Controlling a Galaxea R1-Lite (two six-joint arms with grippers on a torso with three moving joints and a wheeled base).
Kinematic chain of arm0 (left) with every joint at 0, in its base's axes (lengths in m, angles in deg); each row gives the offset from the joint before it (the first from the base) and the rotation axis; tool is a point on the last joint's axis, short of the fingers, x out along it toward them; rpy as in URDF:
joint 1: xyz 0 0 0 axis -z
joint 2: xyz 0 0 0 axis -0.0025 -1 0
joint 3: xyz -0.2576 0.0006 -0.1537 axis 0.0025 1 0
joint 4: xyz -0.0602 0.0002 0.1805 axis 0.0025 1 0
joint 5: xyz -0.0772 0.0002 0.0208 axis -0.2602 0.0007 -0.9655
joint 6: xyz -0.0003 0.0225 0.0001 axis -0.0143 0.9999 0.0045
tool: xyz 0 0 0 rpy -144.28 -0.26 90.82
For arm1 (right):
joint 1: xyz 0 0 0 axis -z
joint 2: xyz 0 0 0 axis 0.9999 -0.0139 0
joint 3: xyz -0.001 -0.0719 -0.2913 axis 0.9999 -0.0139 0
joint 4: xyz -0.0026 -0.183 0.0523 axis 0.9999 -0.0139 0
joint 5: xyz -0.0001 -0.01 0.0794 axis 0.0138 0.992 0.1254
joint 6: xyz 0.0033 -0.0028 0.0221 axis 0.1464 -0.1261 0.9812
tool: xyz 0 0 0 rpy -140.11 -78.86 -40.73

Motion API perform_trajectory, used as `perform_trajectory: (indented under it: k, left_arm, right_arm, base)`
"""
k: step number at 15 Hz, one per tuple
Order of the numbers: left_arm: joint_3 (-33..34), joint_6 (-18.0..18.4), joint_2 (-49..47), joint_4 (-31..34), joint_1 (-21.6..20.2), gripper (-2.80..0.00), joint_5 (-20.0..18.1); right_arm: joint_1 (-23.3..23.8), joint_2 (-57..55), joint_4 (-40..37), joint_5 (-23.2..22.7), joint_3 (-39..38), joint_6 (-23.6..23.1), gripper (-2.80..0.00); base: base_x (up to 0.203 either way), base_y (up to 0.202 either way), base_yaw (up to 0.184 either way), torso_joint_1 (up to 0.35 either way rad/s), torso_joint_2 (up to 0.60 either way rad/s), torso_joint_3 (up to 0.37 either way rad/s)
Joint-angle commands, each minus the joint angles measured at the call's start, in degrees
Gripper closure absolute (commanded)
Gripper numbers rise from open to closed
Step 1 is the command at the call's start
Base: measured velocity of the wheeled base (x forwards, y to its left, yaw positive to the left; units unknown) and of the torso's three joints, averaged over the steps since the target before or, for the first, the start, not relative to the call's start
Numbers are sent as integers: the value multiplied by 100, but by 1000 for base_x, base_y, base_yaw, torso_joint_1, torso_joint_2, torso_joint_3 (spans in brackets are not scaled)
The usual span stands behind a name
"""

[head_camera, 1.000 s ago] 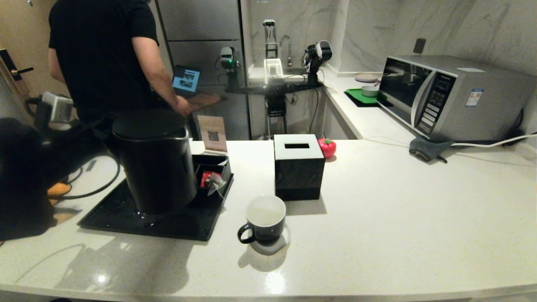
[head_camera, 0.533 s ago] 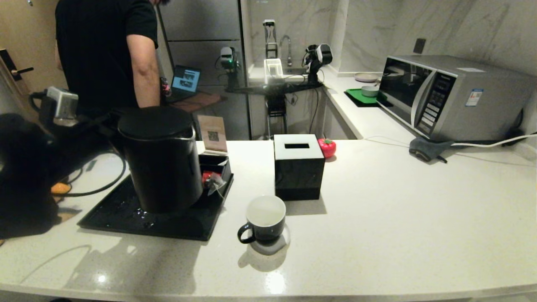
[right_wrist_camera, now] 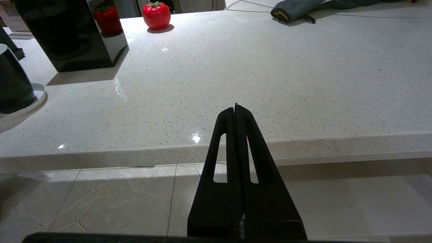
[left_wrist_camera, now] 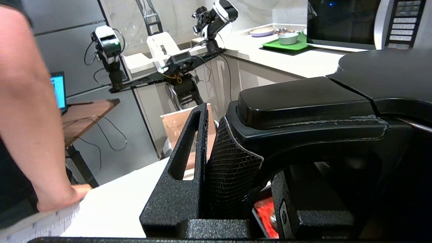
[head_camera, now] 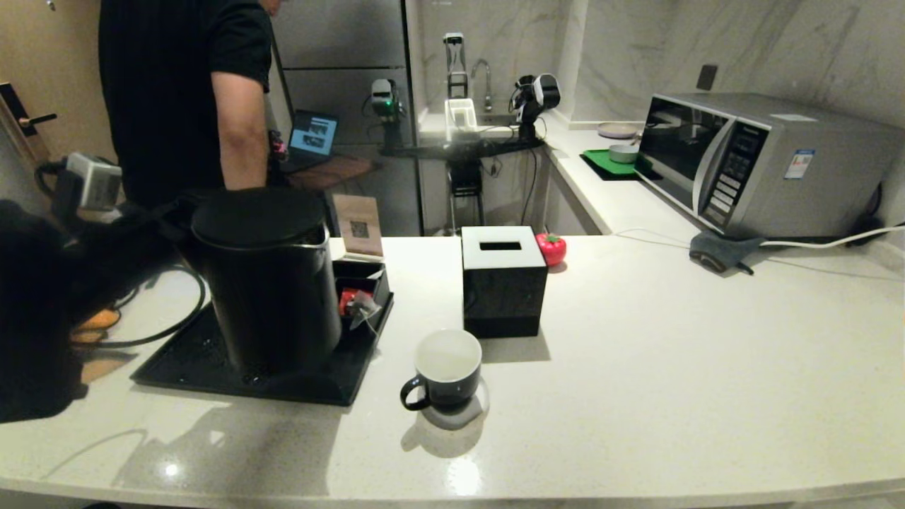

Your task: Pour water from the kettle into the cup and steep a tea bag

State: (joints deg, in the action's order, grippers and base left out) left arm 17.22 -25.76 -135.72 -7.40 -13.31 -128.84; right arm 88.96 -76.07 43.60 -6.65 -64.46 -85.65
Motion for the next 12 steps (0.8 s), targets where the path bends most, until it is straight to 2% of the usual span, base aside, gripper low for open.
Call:
perform_trajectory:
  k: [1, 4, 12]
  left_arm:
    - [322, 49, 234, -272, -3, 0, -24]
    - [432, 281, 350, -176, -2, 0, -24]
    - [487, 1078, 907, 1012, 97, 0, -6]
  right_arm:
    - [-2, -7, 4, -2, -7, 1, 0]
    - [-2, -7, -5, -2, 1, 1, 0]
    - [-2, -7, 4, -2, 1, 1, 0]
  base:
    - [0, 0, 0, 0, 0, 0]
    - [0, 0, 0, 0, 0, 0]
    - [0, 0, 0, 0, 0, 0]
